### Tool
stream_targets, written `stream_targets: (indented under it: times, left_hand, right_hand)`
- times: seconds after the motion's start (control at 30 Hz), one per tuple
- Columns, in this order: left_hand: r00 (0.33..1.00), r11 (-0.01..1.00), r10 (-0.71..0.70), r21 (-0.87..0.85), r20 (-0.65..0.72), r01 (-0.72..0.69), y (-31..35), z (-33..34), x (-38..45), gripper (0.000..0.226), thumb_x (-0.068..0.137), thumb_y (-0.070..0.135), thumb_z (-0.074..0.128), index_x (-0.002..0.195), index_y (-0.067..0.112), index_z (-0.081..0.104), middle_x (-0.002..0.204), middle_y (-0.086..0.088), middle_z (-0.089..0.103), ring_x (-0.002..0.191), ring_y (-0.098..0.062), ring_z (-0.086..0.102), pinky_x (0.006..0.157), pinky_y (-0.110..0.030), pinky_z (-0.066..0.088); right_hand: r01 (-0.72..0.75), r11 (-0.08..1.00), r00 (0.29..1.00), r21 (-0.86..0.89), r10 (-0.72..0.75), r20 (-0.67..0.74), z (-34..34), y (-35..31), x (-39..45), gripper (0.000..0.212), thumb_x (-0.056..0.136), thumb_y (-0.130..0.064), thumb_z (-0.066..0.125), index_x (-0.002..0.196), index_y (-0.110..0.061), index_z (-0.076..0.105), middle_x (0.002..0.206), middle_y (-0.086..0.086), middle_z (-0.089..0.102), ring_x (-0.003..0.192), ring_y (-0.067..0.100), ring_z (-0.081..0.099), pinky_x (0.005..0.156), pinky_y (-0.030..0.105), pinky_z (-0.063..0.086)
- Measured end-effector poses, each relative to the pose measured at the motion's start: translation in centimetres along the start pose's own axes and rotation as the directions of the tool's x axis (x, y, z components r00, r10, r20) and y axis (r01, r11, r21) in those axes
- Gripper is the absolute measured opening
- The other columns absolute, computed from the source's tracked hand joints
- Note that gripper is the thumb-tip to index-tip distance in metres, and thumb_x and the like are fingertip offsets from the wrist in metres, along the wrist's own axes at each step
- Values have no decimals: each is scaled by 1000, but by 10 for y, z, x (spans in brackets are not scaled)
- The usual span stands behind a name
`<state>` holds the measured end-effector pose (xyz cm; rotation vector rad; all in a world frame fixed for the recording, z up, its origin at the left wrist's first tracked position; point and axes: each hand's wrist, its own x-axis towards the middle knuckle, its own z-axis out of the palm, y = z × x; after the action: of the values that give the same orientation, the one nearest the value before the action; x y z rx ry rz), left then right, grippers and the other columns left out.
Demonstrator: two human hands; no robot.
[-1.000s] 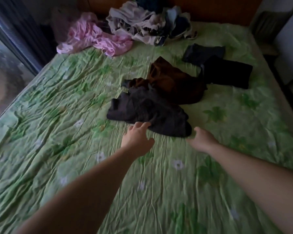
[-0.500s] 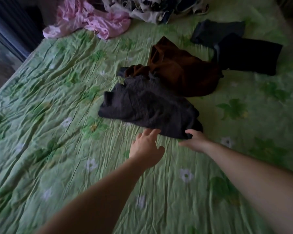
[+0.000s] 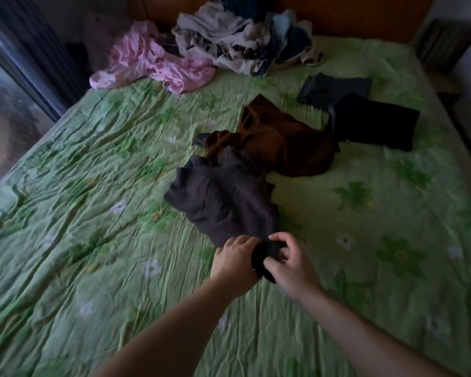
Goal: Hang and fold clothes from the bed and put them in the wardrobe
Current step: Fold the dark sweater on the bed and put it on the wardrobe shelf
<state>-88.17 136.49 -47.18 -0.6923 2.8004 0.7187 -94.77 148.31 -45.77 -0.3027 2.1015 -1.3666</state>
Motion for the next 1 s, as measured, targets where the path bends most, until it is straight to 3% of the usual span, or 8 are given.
stream_targets:
  times: [0.23, 0.37, 0.5, 0.63, 0.73, 0.83, 0.9, 1.0]
  left_hand:
    - [993, 993, -47, -114, -108, 35, 21, -35, -56, 34, 74, 43, 59, 105, 30, 65, 105, 3, 70, 101, -22, 63, 77, -32, 49]
    - [980, 954, -52, -299, -191, -7, 51, -81, -83, 18, 78, 30, 67, 96, 27, 71, 89, -1, 73, 86, -20, 68, 71, -33, 53]
    - [951, 912, -50, -403, -305, -82, 83, -143, -102, 23, 77, 16, 65, 99, 20, 73, 90, -4, 73, 86, -21, 68, 74, -33, 54]
    - [906, 863, -108, -491, -409, -119, 115, -192, -122, 27, 77, 9, 63, 100, 18, 74, 85, 2, 71, 81, -14, 66, 71, -25, 50]
    - [873, 835, -155, -534, -463, -135, 129, -219, -135, 29, 77, 4, 60, 100, 16, 75, 87, 0, 71, 81, -12, 64, 71, -22, 48]
    - [861, 826, -158, -543, -483, -153, 134, -243, -151, 27, 78, 3, 60, 94, 18, 75, 79, -1, 71, 68, -6, 60, 63, -20, 47]
    - [868, 814, -144, -555, -476, -170, 133, -260, -160, 27, 80, 3, 61, 93, 22, 74, 70, 2, 66, 52, 3, 54, 53, -14, 44]
    - [875, 805, -86, -551, -477, -221, 133, -288, -169, 22, 82, 6, 66, 97, 19, 74, 78, -1, 68, 59, -5, 58, 61, -23, 50]
  right_hand:
    - [257, 966, 966, 11, -257, -20, -39, -68, -63, 40, 73, 16, 58, 98, -15, 58, 63, 12, 40, 48, 7, 35, 46, 16, 30]
    - [370, 920, 926, -132, -377, -33, -79, -122, -93, 37, 78, -2, 66, 107, -24, 60, 74, 2, 57, 58, 7, 51, 53, 16, 40]
    - [347, 938, 924, -26, -346, -161, -117, -156, -113, 36, 82, -28, 73, 115, -27, 59, 93, -6, 66, 86, 8, 63, 73, 26, 49]
    - [268, 963, 963, 27, -269, 20, -130, -158, -134, 38, 76, -36, 77, 108, -19, 64, 102, -1, 69, 91, 13, 68, 72, 25, 53]
    - [310, 942, 939, -127, -282, 198, -129, -159, -151, 17, 78, -31, 76, 94, -30, 71, 91, -7, 74, 86, 7, 70, 72, 19, 54]
    - [454, 856, 891, -248, -428, 154, -132, -183, -164, 12, 88, -23, 66, 81, -33, 69, 81, -12, 71, 77, 2, 65, 62, 11, 46]
    - [477, 844, 878, -246, -473, 79, -141, -207, -167, 10, 93, -23, 58, 95, -23, 67, 92, -2, 70, 87, 14, 64, 75, 27, 48]
    - [467, 832, 884, -299, -445, 141, -158, -249, -184, 30, 98, -35, 47, 111, -9, 58, 104, 17, 65, 92, 35, 62, 78, 47, 48]
